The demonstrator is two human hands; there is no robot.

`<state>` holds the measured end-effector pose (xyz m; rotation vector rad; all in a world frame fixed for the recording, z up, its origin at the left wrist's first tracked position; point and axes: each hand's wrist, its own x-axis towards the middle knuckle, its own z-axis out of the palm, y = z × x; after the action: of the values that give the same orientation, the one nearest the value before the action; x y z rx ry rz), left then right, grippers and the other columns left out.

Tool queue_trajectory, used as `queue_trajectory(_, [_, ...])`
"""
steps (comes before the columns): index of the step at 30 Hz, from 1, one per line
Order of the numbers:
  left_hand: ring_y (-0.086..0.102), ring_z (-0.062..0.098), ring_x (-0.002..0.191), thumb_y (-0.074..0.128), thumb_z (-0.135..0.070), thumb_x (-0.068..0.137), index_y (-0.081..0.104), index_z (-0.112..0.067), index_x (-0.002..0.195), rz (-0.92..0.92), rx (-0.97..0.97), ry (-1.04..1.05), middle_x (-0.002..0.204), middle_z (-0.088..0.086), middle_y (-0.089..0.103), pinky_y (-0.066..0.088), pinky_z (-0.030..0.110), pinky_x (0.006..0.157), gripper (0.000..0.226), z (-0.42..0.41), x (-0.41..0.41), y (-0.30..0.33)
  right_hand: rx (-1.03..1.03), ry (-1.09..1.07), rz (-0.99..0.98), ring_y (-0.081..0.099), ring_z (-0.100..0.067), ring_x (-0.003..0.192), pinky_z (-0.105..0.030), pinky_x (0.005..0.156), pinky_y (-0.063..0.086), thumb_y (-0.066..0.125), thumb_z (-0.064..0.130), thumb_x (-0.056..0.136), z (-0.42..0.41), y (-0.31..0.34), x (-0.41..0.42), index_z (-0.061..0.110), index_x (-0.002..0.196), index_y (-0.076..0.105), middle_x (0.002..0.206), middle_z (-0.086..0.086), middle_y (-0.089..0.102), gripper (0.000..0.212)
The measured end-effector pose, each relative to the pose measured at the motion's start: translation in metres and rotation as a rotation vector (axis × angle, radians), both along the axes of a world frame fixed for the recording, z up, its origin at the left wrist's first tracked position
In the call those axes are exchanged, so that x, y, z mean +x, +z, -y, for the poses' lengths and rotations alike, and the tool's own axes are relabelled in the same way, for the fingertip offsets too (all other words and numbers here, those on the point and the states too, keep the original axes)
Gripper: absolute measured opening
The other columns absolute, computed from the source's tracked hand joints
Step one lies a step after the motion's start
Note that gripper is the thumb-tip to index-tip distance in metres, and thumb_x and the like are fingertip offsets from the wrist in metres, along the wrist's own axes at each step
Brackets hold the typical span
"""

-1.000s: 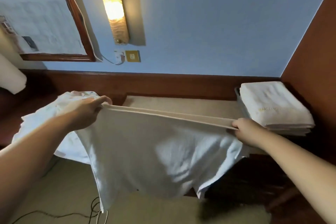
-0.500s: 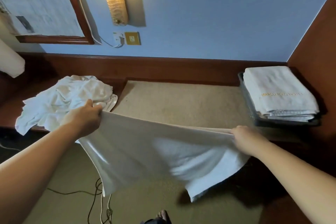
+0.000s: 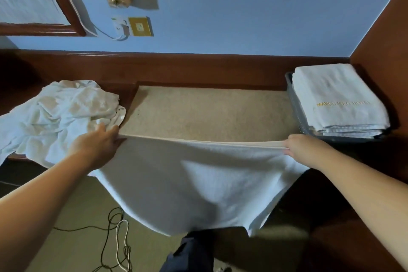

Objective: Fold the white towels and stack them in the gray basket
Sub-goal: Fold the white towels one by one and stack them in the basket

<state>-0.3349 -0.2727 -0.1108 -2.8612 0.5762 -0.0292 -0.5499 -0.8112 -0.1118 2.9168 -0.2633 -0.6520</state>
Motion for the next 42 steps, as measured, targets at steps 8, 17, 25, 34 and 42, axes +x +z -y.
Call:
queue_trajectory(8, [0.062, 0.046, 0.085, 0.045, -0.016, 0.099, 0.044, -0.012, 0.119, -0.032, 0.033, -0.080, 0.096, 0.016, 0.049, 0.048, 0.052, 0.062, 0.020, 0.060, 0.150, -0.037, 0.101, -0.224, 0.053, 0.054, -0.023, 0.071, -0.039, 0.063, 0.041, 0.047, 0.017, 0.085, 0.071, -0.036, 0.118, 0.022, 0.082, 0.051, 0.087, -0.003, 0.047, 0.007])
queue_trajectory(17, [0.029, 0.027, 0.077, 0.052, 0.000, 0.085, 0.055, -0.011, 0.108, -0.189, 0.184, -0.142, 0.089, 0.004, 0.030, 0.049, 0.050, 0.077, 0.025, 0.100, 0.320, -0.118, 0.144, -0.368, 0.114, 0.058, -0.019, 0.087, -0.039, 0.081, 0.058, 0.057, 0.014, 0.102, 0.122, -0.085, 0.242, 0.032, 0.115, 0.069, 0.098, 0.005, 0.062, 0.025])
queue_trajectory(25, [0.047, 0.045, 0.095, 0.061, -0.007, 0.091, 0.061, -0.007, 0.115, -0.186, 0.096, -0.027, 0.098, 0.017, 0.046, 0.051, 0.060, 0.078, 0.024, 0.148, 0.394, -0.129, 0.173, -0.434, 0.219, 0.059, -0.026, 0.096, -0.041, 0.080, 0.056, 0.056, 0.019, 0.102, 0.167, -0.124, 0.320, 0.033, 0.118, 0.068, 0.107, -0.002, 0.066, 0.024])
queue_trajectory(34, [0.043, 0.048, 0.127, 0.046, -0.032, 0.106, 0.057, -0.015, 0.138, -0.258, -0.082, 0.290, 0.134, 0.020, 0.053, 0.048, 0.063, 0.095, 0.038, 0.207, 0.468, -0.147, 0.272, -0.599, 0.302, 0.061, -0.026, 0.093, -0.034, 0.071, 0.052, 0.056, 0.010, 0.100, 0.218, -0.155, 0.407, 0.033, 0.104, 0.066, 0.105, -0.003, 0.068, 0.026])
queue_trajectory(42, [0.054, 0.051, 0.114, 0.048, -0.033, 0.100, 0.065, -0.010, 0.125, -0.248, -0.150, 0.454, 0.124, 0.023, 0.058, 0.051, 0.058, 0.093, 0.037, 0.200, 0.502, -0.200, 0.200, -0.576, 0.311, 0.063, -0.040, 0.108, -0.041, 0.085, 0.050, 0.058, 0.021, 0.103, 0.234, -0.193, 0.436, 0.010, 0.116, 0.072, 0.115, -0.018, 0.068, 0.022])
